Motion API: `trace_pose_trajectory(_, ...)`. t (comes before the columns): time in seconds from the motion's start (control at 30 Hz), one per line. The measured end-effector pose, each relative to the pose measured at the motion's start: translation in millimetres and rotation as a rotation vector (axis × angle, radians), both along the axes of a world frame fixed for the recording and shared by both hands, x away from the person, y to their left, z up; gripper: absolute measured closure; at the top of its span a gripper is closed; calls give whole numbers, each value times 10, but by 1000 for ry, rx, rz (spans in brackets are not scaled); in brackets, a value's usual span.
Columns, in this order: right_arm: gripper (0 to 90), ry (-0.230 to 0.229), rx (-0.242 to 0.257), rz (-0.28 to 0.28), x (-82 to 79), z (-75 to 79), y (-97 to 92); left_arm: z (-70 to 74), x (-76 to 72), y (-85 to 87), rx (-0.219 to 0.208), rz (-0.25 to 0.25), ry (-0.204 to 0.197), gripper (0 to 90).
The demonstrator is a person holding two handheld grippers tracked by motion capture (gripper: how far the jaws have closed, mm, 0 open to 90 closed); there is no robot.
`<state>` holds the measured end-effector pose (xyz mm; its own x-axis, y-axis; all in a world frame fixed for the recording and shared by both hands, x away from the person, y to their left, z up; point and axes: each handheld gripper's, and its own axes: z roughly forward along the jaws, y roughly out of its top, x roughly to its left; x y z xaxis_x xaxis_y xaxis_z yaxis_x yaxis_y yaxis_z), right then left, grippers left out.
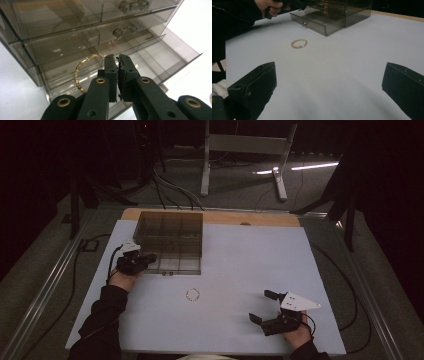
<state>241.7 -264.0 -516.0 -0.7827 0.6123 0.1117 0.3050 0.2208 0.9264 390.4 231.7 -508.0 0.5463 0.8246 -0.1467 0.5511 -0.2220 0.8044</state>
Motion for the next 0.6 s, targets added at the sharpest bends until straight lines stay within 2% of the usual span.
trace_pose_trajectory(0.4, 0, 5, -4, 7, 3, -6, 3, -67, 57, 11, 31, 39, 46, 871)
trace_pose_trajectory(0.47, 0, 8, -1, 6, 5, -8, 0, -71, 55, 20, 27, 47, 42, 865)
trace_pose_trajectory(0.6, 0, 6, -4, 6, 5, -8, 2, -52, 54, 42, 17, 55, 38, 786)
